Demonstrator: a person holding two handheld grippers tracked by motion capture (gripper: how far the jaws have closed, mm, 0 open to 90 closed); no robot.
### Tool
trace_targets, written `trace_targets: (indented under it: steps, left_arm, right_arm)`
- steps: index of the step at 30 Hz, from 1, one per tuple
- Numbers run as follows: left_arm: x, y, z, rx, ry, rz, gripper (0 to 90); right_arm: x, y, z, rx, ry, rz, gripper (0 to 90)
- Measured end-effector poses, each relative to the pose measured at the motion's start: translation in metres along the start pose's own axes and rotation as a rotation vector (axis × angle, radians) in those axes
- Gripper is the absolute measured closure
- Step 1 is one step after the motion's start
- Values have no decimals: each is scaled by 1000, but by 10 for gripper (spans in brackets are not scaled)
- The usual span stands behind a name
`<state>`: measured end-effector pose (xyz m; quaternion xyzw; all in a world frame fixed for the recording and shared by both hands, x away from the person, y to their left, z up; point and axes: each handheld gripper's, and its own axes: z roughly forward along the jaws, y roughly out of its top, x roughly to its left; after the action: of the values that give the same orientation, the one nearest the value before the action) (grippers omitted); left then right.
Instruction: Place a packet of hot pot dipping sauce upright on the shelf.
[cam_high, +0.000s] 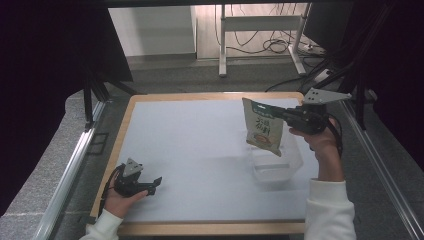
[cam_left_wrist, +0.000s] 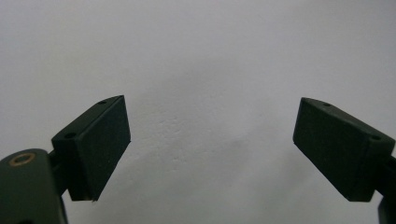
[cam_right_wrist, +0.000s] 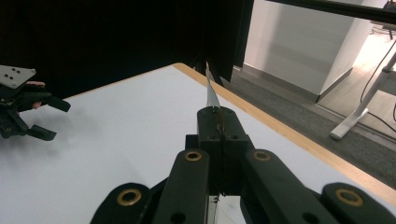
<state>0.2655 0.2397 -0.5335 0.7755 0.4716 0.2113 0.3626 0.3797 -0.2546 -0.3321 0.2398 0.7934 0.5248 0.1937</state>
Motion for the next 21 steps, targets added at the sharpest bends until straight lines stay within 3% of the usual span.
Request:
trace_targets:
  steps: [9, 21]
  left_arm:
    - [0, 0, 0, 1, -1, 1, 108]
    - [0, 0, -1, 0, 0, 4, 109]
  right_arm:
    - [-11, -6, -3, 1, -9, 15, 893]
    - [-25, -16, 10, 15, -32, 20, 893]
